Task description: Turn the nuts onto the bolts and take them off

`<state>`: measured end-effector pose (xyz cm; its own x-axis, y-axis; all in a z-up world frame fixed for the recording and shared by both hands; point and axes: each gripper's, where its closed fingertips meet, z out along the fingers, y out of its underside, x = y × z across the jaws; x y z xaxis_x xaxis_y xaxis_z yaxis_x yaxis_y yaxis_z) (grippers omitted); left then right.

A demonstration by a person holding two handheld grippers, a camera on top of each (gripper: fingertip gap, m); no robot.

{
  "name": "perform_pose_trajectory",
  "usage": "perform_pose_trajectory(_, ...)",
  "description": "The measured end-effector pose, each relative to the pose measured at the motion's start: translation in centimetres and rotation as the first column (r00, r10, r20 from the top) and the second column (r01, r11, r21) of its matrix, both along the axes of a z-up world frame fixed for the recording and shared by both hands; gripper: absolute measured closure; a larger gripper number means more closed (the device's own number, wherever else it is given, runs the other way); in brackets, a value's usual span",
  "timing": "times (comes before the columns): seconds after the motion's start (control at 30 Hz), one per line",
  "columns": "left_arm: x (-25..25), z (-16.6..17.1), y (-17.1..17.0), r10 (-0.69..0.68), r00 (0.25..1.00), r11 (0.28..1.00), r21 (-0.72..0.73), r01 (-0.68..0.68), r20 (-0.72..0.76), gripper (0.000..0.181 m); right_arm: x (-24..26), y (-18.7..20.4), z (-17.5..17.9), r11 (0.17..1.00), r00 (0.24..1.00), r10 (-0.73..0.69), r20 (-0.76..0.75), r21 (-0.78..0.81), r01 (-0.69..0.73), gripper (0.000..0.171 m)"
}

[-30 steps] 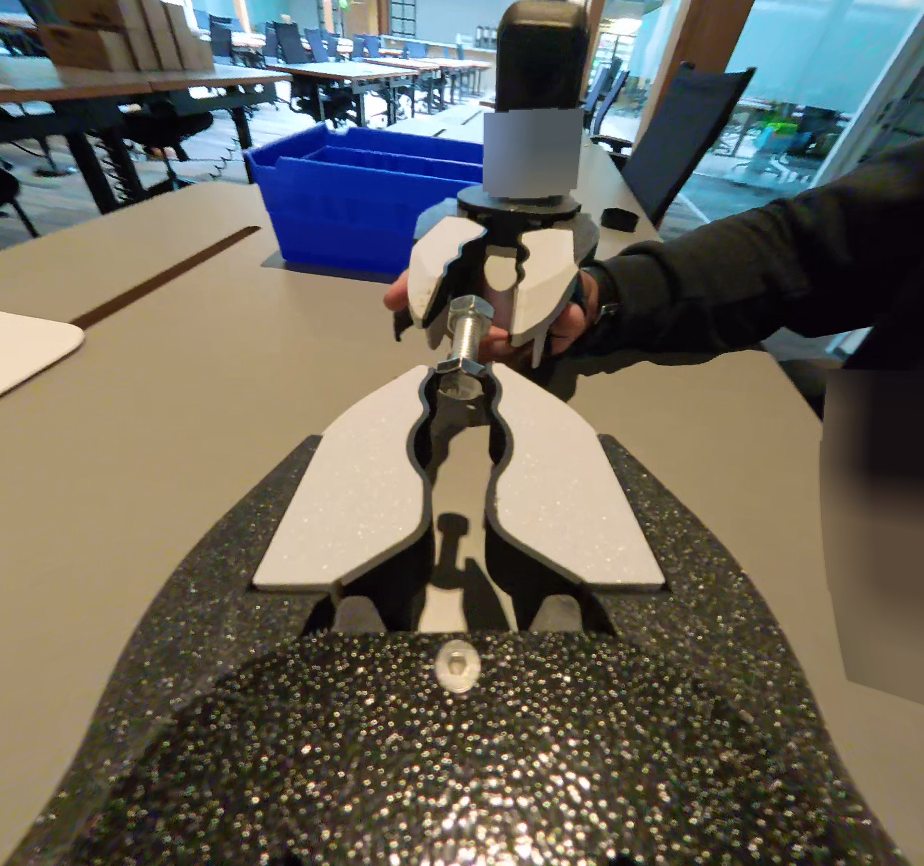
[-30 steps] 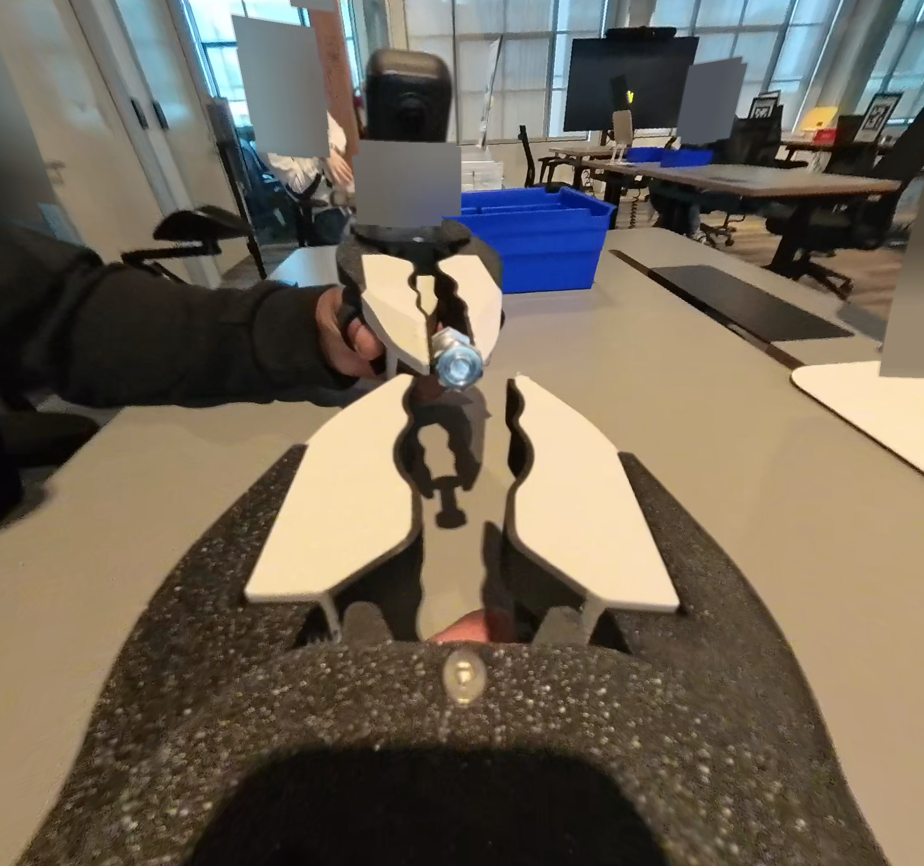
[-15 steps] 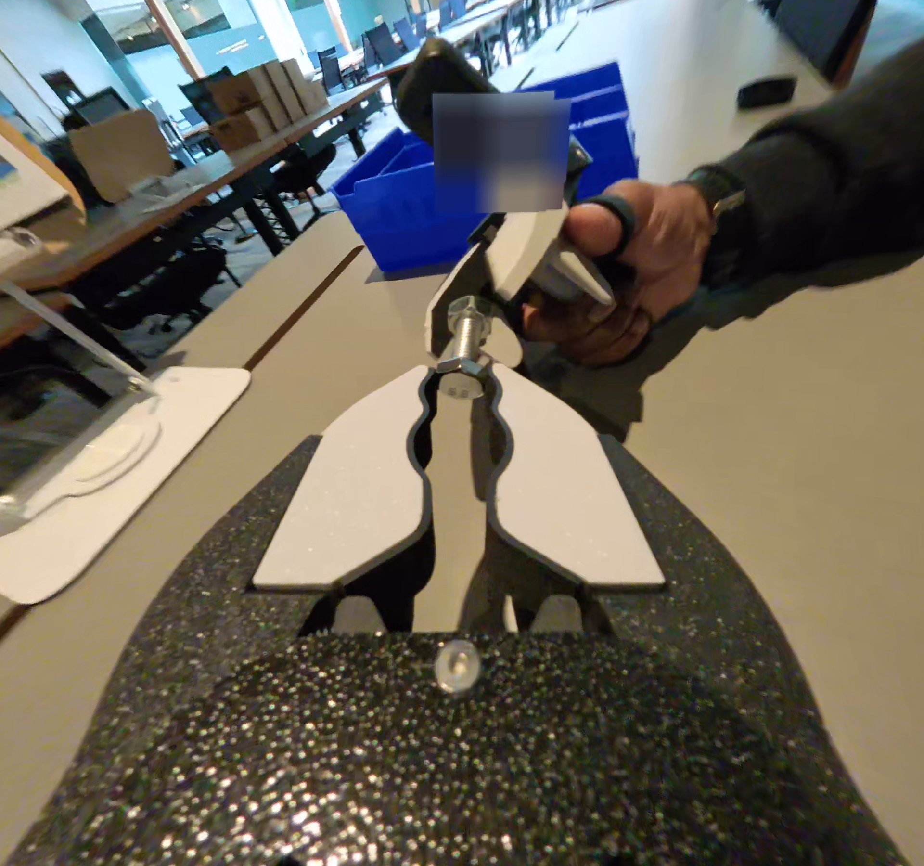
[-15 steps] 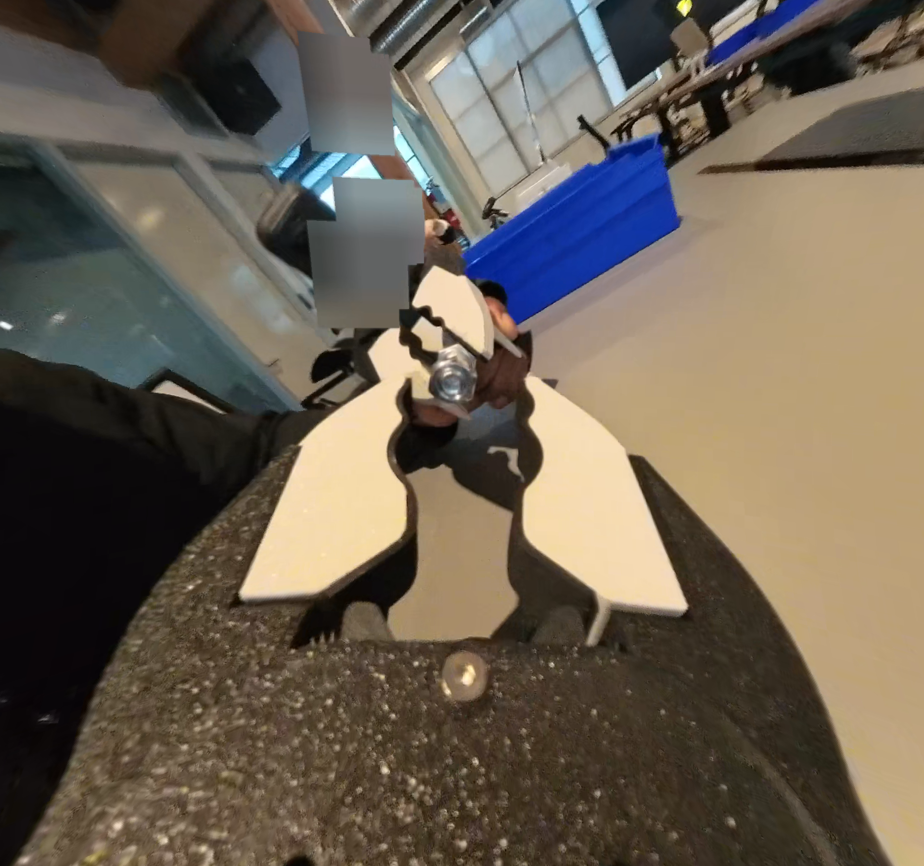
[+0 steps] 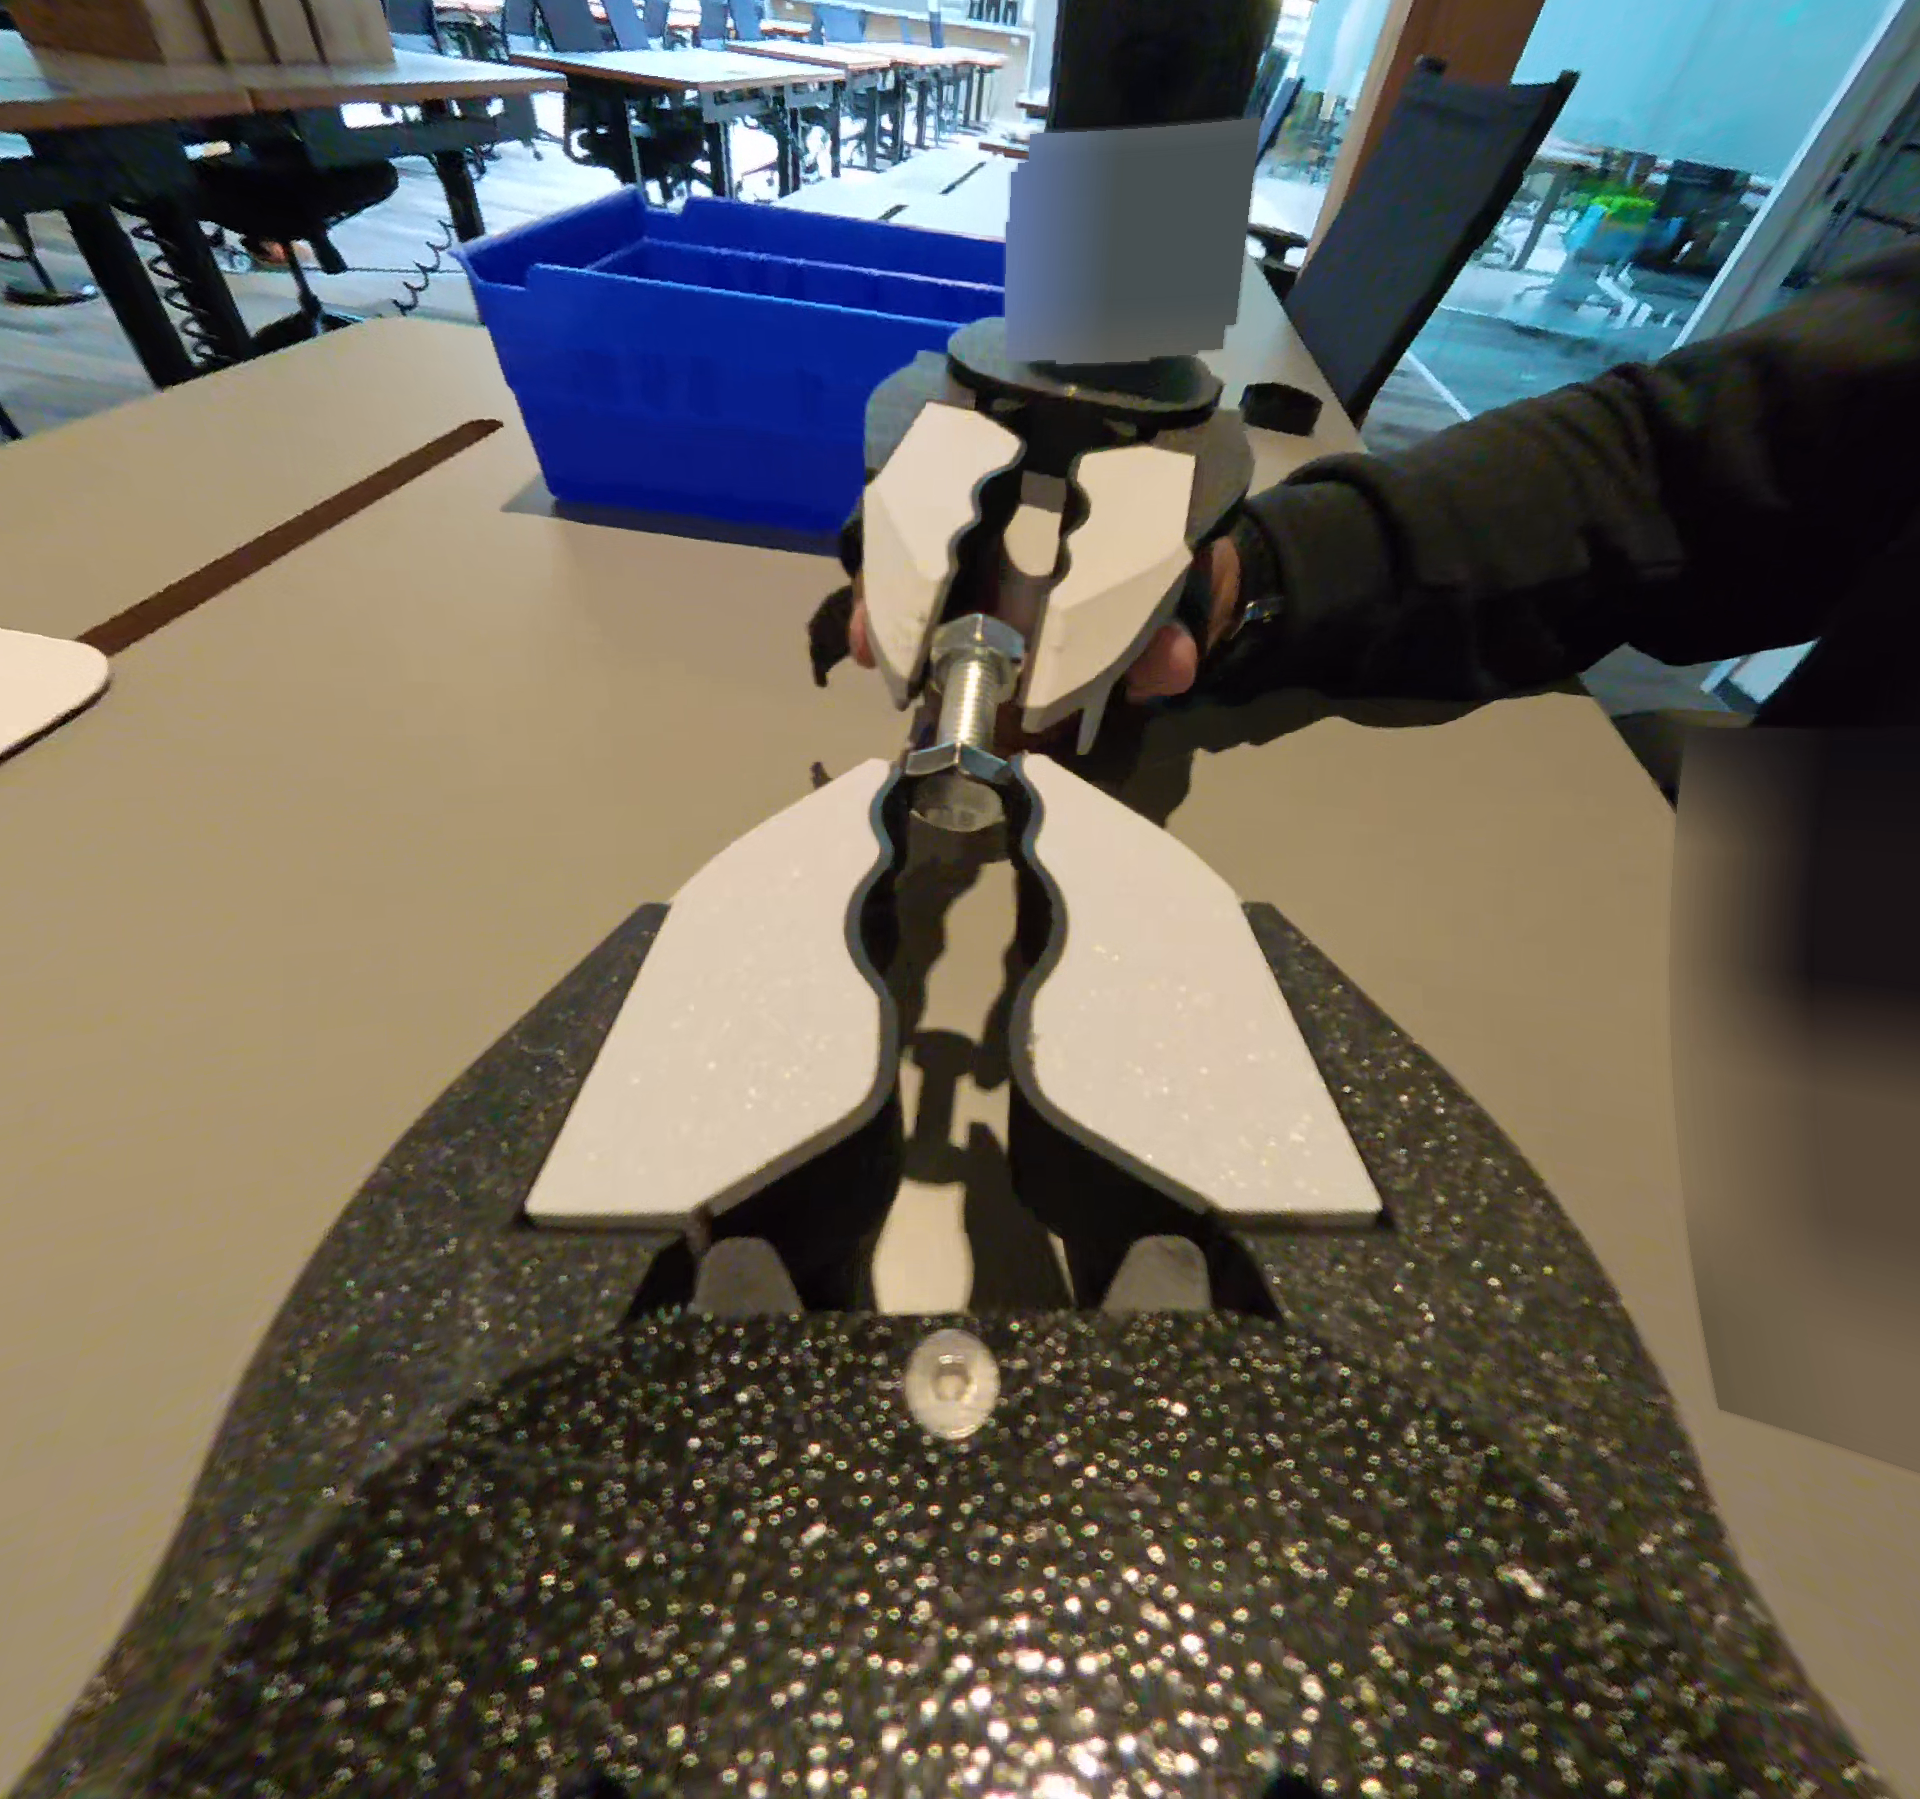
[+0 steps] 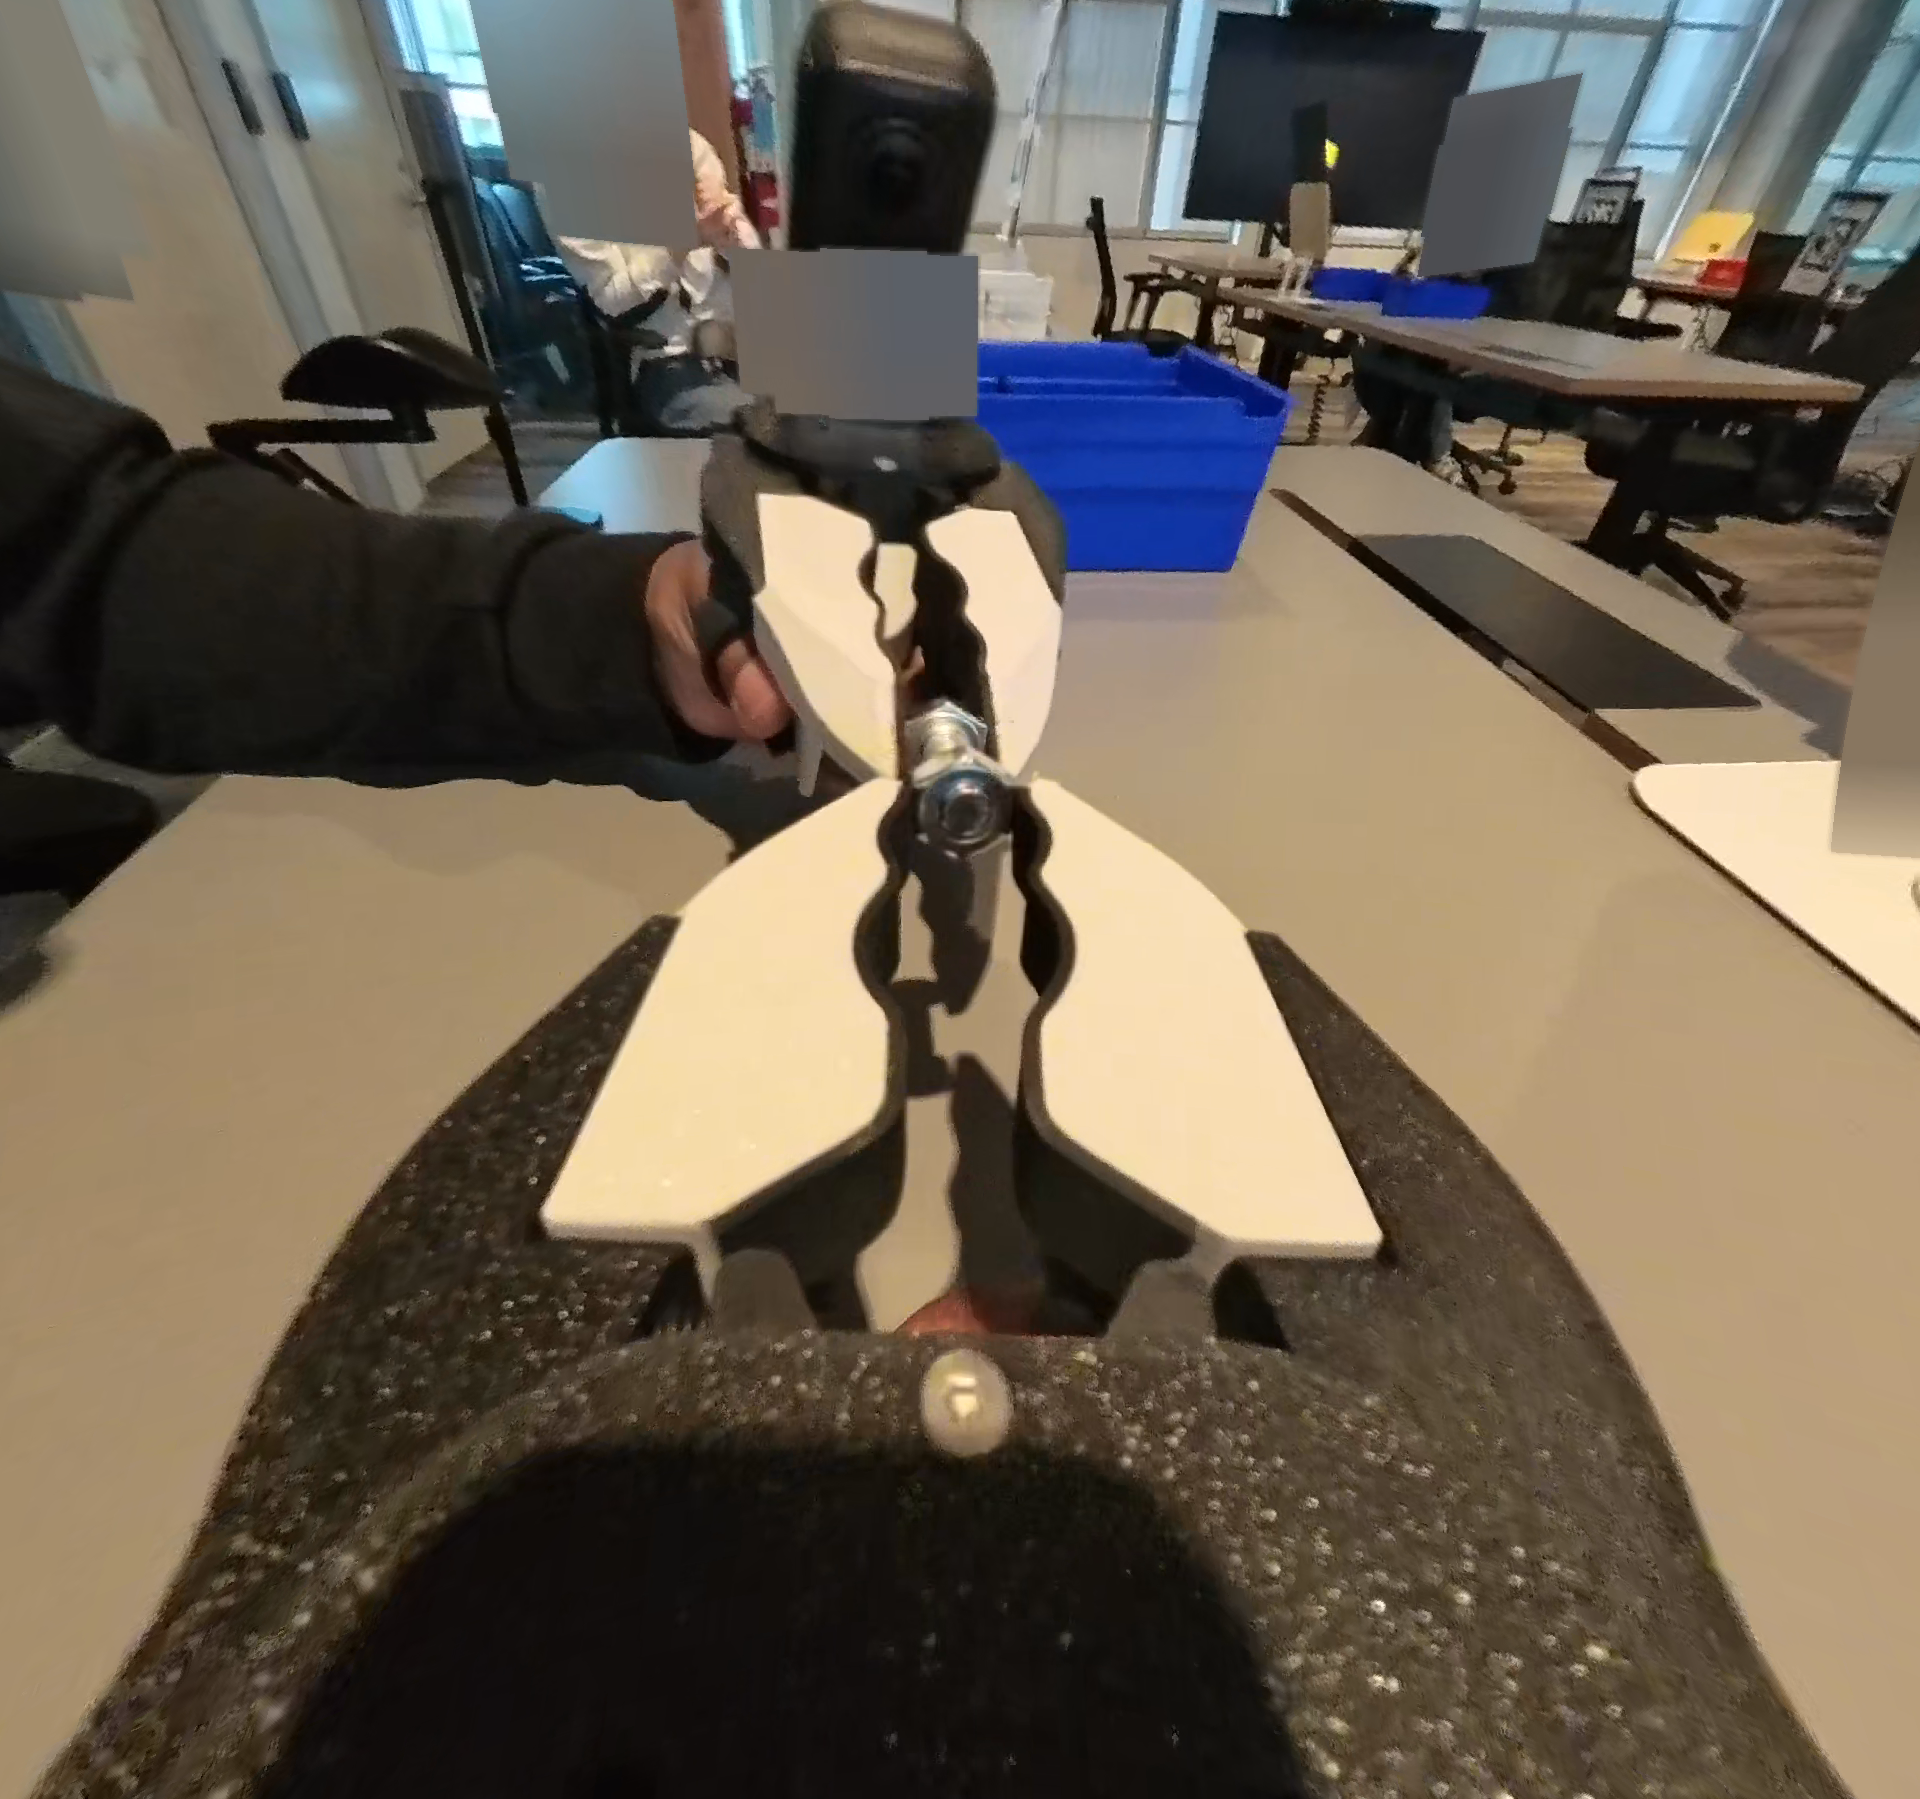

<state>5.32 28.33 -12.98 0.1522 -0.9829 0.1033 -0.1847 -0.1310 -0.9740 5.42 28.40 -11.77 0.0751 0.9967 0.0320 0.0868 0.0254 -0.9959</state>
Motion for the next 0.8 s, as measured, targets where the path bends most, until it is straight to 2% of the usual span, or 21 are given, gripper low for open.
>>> perform_pose_trajectory(0.07, -0.1, -0.2, 0.5, 0.047, 0.998, 0.997, 0.071, -0.044, -0.04, 0.164, -0.1, 0.4, -0.3, 0.997, 1.0, -0.015, 0.021, -0.07, 0.017, 0.153)
perform_pose_trajectory(0.13, -0.3, -0.4, 1.0, 0.12, 0.987, 0.971, 0.22, -0.095, -0.104, 0.164, -0.2, 0.7, -0.6, 0.975, 1.0, -0.006, 0.016, -0.22, 0.009, 0.153)
perform_pose_trajectory(0.23, -0.5, -0.2, 1.4, 0.228, 0.957, 0.881, 0.457, -0.124, -0.18, 0.164, -0.3, 0.8, -0.4, 0.843, 0.994, 0.041, -0.1, -0.531, -0.088, 0.153)
perform_pose_trajectory(0.3, -0.4, 0.1, 1.3, 0.236, 0.957, 0.87, 0.476, -0.13, -0.17, 0.164, -0.2, 0.7, 0.1, 0.761, 0.98, 0.077, -0.185, -0.624, -0.177, 0.152)
perform_pose_trajectory(0.4, -0.5, 0.5, 1.2, 0.177, 0.98, 0.932, 0.335, -0.138, -0.088, 0.164, 0.1, 1.2, 0.6, 0.788, 0.977, 0.054, -0.208, -0.592, -0.17, 0.13)
perform_pose_trajectory(0.5, -0.9, 0.9, 1.3, 0.128, 0.992, 0.974, 0.19, -0.123, -0.017, 0.164, 0.4, 1.1, 0.8, 0.878, 0.983, 0.05, -0.177, -0.461, -0.127, 0.128)
perform_pose_trajectory(0.67, -0.6, 0.7, 0.5, 0.035, 0.999, 0.999, 0.038, -0.036, 0.028, 0.164, 0.4, 0.8, 0.8, 0.968, 0.993, 0.032, -0.113, -0.244, -0.059, 0.137)
perform_pose_trajectory(0.8, -0.1, -0.1, 0.2, 0.018, 1.0, 1.0, 0.023, -0.018, -0.012, 0.164, 0.1, 0.2, 0.6, 0.985, 0.997, 0.033, -0.069, -0.166, -0.044, 0.153)
